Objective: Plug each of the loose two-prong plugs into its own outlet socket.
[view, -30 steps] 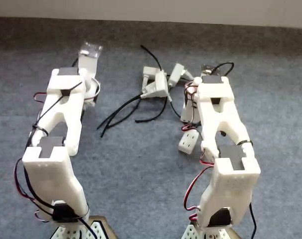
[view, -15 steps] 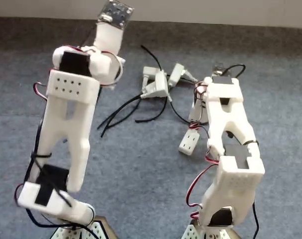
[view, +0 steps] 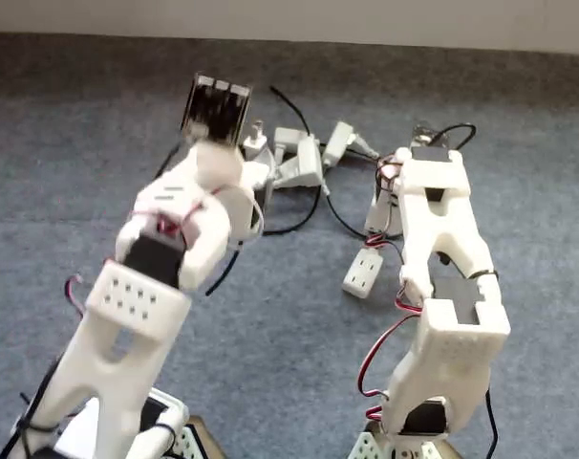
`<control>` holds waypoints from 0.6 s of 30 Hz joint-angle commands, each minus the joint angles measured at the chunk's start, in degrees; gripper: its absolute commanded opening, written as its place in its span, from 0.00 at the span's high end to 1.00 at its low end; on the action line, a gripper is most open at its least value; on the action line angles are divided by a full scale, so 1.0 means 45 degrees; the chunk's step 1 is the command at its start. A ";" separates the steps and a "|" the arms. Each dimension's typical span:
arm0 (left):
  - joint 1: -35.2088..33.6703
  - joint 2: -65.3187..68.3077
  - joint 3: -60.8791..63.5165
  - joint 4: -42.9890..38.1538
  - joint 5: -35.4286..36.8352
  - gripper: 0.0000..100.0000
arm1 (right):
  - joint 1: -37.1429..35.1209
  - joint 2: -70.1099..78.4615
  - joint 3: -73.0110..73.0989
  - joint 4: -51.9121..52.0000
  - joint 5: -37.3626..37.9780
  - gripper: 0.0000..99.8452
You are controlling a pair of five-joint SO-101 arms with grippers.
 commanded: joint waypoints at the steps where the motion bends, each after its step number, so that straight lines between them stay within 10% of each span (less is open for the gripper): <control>1: 0.0635 -0.2628 0.3526 -0.4376 0.0156 0.99 | 0.0166 -0.0654 -0.0147 -0.0127 0.0156 0.61; 14: 0.1182 -0.5128 1.0383 -1.5043 0.0156 0.99 | 0.0186 -0.0694 -0.3937 0.2921 0.0156 0.61; 18: 0.1201 -0.5109 1.0755 -1.4984 0.0156 0.99 | 0.0088 -0.0694 -0.6222 0.4698 0.0156 0.61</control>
